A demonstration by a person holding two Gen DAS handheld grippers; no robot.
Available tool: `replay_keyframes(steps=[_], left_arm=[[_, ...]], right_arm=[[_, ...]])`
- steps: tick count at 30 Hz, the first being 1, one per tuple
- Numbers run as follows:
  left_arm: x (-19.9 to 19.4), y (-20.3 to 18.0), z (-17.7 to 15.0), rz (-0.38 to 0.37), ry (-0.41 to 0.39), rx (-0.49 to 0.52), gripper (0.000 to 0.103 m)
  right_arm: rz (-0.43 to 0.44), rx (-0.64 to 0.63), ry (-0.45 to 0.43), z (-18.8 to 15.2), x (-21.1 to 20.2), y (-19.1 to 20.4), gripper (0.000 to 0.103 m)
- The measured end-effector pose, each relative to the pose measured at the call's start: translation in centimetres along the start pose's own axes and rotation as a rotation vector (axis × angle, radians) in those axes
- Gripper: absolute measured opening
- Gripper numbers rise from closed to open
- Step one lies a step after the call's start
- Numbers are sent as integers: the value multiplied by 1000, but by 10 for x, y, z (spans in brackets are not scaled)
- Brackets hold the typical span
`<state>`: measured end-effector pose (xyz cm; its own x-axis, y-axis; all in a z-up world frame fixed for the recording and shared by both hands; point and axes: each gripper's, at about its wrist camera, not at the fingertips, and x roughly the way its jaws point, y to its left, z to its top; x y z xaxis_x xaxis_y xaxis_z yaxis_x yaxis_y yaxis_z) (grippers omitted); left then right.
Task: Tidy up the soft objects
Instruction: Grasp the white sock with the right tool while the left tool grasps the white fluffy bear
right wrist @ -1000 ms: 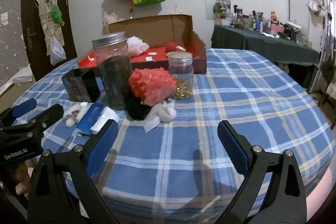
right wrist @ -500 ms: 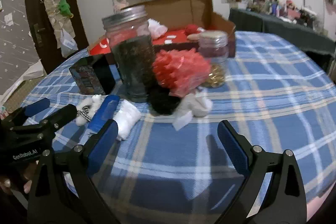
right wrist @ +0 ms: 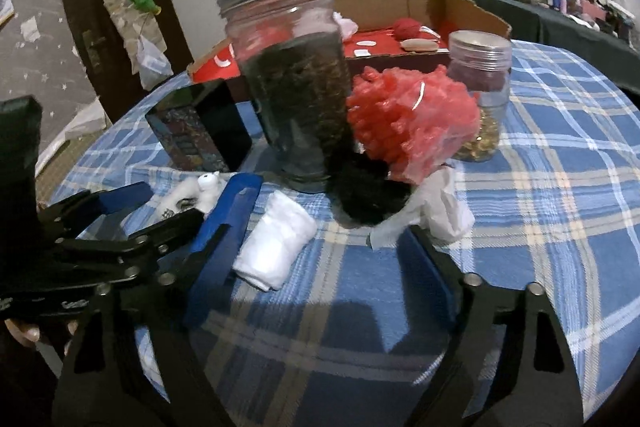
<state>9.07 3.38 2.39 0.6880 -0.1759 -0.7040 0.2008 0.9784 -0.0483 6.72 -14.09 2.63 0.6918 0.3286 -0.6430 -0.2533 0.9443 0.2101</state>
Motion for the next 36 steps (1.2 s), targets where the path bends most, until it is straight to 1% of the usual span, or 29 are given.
replay_keyframes(steps=[2, 4, 5, 7, 8, 9, 10, 12, 13, 15, 19, 25, 27, 31, 33, 35, 36], left_arm=[[0, -2, -1, 0, -12, 9, 88], [1, -5, -1, -14, -17, 28, 77], [0, -7, -1, -16, -21, 36, 75], [-1, -11, -2, -32, -27, 49, 63], [-2, -13, -3, -43, -31, 58, 60], [-3, -15, -3, -50, -34, 63, 52], [-4, -16, -4, -57, -37, 69, 51], [-5, -18, -5, -47, -45, 72, 49], [-7, -18, -6, -48, -50, 69, 47], [-10, -17, -5, -58, -54, 54, 45], [-18, -16, -3, -59, -68, 46, 40], [-22, -14, -1, -48, -84, 39, 39], [-22, -12, -2, -41, -82, 36, 39], [-22, -4, -8, -54, -57, 22, 40], [-22, -3, -11, -63, -53, 22, 41], [-22, -3, -13, -57, -62, 27, 48], [-22, -4, -14, -53, -64, 33, 57]], right_arm=[[-9, -21, 0, 0, 0, 3, 64], [5, -40, 4, -2, 1, 6, 61], [4, -55, 5, -3, 1, 9, 56], [15, -78, 10, -4, 1, 13, 48], [21, -85, 12, -5, 2, 14, 42], [31, -89, 16, -6, 2, 15, 37], [41, -90, 17, -6, 2, 16, 27], [81, -84, 26, -7, 2, 15, 19], [87, -83, 22, -7, 1, 15, 15], [106, -83, 14, -9, -2, 15, 15], [106, -91, -14, -9, -11, 16, 13], [103, -98, -50, -4, -26, 14, 13], [96, -100, -53, -3, -28, 11, 13], [76, -99, -36, -4, -34, 4, 14], [55, -101, -14, -5, -34, -1, 14], [27, -108, 3, -7, -33, -3, 16], [15, -114, 6, -8, -33, -3, 16]])
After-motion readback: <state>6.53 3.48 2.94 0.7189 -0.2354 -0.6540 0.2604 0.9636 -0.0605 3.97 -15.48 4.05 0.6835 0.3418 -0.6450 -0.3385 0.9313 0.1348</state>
